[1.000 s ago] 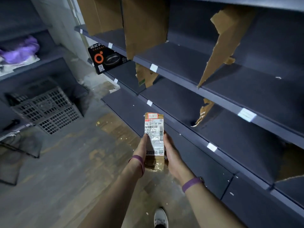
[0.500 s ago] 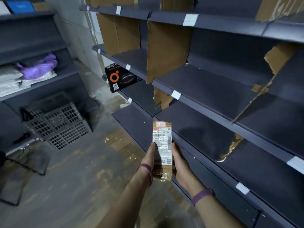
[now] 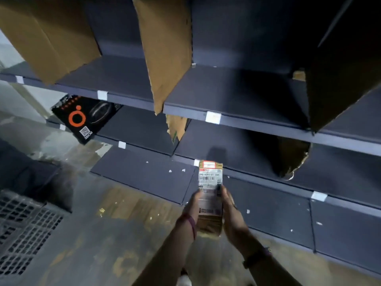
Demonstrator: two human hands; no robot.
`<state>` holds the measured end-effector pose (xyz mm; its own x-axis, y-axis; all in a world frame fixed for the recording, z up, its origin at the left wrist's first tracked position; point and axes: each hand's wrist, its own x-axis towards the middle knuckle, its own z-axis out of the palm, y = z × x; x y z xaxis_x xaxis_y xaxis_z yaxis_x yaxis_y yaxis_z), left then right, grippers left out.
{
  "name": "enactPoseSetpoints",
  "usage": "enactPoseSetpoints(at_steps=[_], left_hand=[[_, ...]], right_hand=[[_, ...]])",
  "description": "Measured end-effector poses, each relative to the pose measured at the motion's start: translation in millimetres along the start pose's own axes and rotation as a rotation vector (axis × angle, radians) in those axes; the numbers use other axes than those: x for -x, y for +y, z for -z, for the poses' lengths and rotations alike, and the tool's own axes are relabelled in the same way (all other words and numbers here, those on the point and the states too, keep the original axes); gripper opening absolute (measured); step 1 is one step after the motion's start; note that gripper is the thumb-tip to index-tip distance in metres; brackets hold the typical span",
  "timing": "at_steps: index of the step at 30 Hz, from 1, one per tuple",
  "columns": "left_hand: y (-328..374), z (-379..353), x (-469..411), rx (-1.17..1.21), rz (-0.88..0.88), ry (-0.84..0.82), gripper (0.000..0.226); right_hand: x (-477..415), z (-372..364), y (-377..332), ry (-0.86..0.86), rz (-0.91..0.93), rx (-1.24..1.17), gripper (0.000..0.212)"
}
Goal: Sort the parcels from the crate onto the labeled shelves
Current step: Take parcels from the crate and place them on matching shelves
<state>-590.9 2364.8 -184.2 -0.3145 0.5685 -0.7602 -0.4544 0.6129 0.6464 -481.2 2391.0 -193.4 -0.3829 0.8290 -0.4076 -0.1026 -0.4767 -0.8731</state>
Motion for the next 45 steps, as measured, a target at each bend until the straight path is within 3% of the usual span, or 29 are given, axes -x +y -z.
enactPoseSetpoints(at_steps=[4, 8, 11, 13, 17, 20, 24, 29, 31, 33, 37, 42, 45], left_hand=[[-2, 16, -26, -0.079, 0.106, -0.088, 0.058], [3, 8, -43, -0.172, 0.111, -0.146, 0.055], [4, 3, -53, -0.205, 0.071, -0.17, 0.055], [8, 0, -59, -0.222, 0.025, -0.163, 0.056], [3, -4, -74, -0.236, -0.003, -0.144, 0.055], [14, -16, -84, -0.249, -0.083, -0.2, 0.051], [59, -43, -114, -0.272, -0.225, -0.25, 0.017], [87, -64, -154, -0.316, -0.339, -0.35, 0.042], [89, -71, -174, -0.305, -0.354, -0.331, 0.063], [85, -76, -201, -0.265, -0.384, -0.301, 0.068], [90, -76, -180, -0.234, -0.426, -0.331, 0.057], [94, -75, -181, -0.228, -0.455, -0.331, 0.021], [104, -86, -188, -0.248, -0.471, -0.421, 0.028]], right_hand=[[-6, -19, 9, 0.177, -0.023, -0.031, 0.035], [-18, -14, 20, 0.287, -0.035, -0.086, 0.062], [-33, -7, 25, 0.331, -0.048, -0.09, 0.051], [-41, -3, 28, 0.328, -0.057, -0.068, 0.044], [-50, 6, 33, 0.269, -0.076, -0.067, 0.053], [-69, 18, 27, 0.247, -0.038, -0.044, 0.038], [-115, 30, -5, 0.169, 0.089, 0.002, 0.032], [-171, 40, -20, 0.145, 0.186, -0.038, 0.04], [-186, 45, -18, 0.186, 0.175, -0.021, 0.051], [-194, 48, -16, 0.221, 0.153, 0.001, 0.054], [-195, 57, -8, 0.18, 0.155, 0.039, 0.058], [-197, 68, -10, 0.072, 0.211, 0.19, 0.063], [-216, 70, -19, 0.141, 0.231, 0.221, 0.07]])
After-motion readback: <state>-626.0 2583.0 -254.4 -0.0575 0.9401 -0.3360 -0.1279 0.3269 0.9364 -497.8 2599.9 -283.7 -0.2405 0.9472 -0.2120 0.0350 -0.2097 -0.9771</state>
